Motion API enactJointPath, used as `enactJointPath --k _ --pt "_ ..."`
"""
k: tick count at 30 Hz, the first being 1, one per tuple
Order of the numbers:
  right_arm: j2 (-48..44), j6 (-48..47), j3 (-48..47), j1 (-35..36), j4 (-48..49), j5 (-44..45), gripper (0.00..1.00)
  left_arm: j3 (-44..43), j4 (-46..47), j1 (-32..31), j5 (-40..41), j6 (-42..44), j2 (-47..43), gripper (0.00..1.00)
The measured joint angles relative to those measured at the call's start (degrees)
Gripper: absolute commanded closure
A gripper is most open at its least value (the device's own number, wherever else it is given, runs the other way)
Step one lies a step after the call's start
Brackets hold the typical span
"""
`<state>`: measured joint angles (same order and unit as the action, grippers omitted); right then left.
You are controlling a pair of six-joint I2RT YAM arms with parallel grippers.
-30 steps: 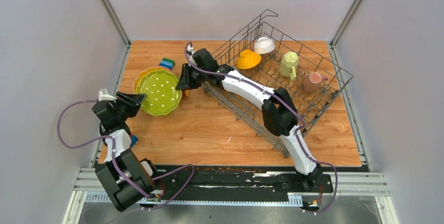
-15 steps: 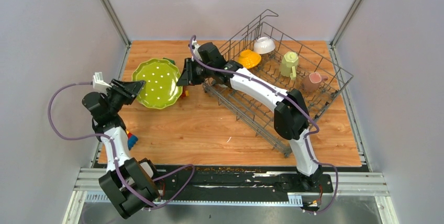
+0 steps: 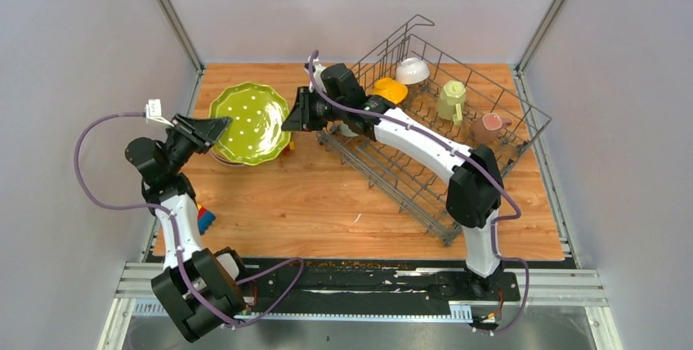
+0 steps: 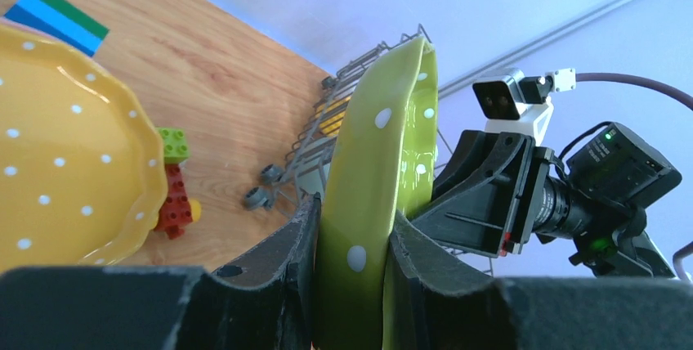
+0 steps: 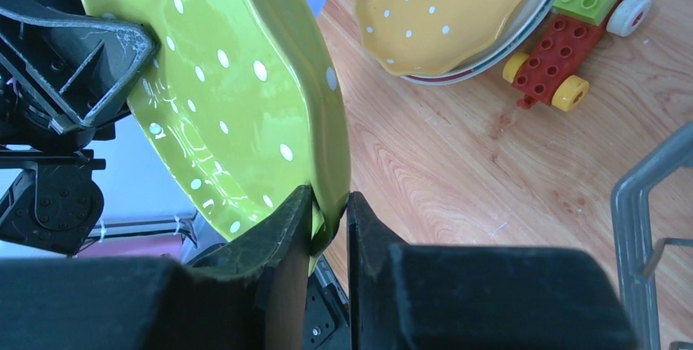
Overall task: Load the mixed dishes into the dish rack
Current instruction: Pick up the plate at the center of the board.
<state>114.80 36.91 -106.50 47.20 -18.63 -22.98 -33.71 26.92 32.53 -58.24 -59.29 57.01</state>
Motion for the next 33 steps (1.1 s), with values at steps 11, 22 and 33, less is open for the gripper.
enactJointPath --k 11,22,33 --pt "-11.76 0.44 11.19 -1.99 5.51 1.33 0.68 -6.05 4.68 -9.20 1.68 -6.19 -0.13 1.00" --pt "-21.94 6.51 23.80 -3.85 21.38 -6.45 0.58 -9.99 12.04 -19.06 2.97 -16.48 0.92 1.00" --pt "-30.14 13.20 35.65 -9.20 34.34 -9.44 0.45 -9.81 13.75 -24.37 5.99 -17.92 2.71 1.00"
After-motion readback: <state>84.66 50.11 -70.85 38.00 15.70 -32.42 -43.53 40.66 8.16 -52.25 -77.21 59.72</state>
